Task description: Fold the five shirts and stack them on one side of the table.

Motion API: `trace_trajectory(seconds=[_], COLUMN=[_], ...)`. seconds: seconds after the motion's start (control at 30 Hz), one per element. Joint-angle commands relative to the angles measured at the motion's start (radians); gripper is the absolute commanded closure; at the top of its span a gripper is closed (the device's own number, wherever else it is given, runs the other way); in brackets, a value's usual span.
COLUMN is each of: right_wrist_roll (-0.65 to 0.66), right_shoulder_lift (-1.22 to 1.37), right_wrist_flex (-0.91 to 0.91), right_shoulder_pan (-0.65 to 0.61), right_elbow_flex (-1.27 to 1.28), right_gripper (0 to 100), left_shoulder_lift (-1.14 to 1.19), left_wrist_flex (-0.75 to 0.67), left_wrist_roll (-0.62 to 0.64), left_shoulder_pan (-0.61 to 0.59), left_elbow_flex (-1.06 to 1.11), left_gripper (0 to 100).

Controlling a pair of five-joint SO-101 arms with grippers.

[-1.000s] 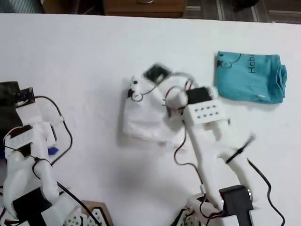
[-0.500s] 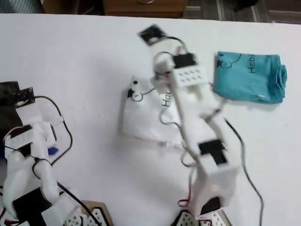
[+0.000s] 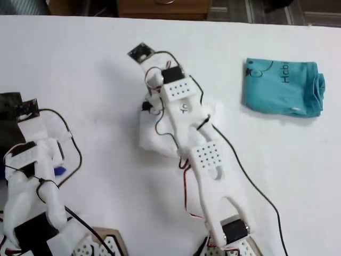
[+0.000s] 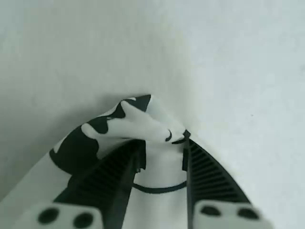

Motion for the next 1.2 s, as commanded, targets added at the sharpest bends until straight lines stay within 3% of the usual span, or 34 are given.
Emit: trace_trajectory(seconds=[0.0, 0.5, 0.87, 1.17], right_wrist_roll=[-0.009, -0.005, -0.005, -0.009], right_shoulder_lift=[0.074, -0.031, -0.320, -0.125], right_wrist_flex=[0.004, 0.005, 0.177, 0.249], right_shoulder_pan=[-0.036, -0.073, 0.071, 0.289], right_elbow_flex=[-0.167, -0.232, -0.230, -0.229], right_gripper=[86.2, 86.1, 86.1, 86.4], left_shoulder_lift=[-0.002, -0.002, -0.002, -0.002], left_wrist_flex=[-0.015, -0.015, -0.015, -0.015], left_wrist_roll=[0.009, 0.009, 0.009, 0.009], left_shoulder_pan=[0.011, 0.011, 0.011, 0.011], left_elbow_flex=[-0.015, -0.015, -0.015, -0.015], left_gripper=[97, 97, 97, 97])
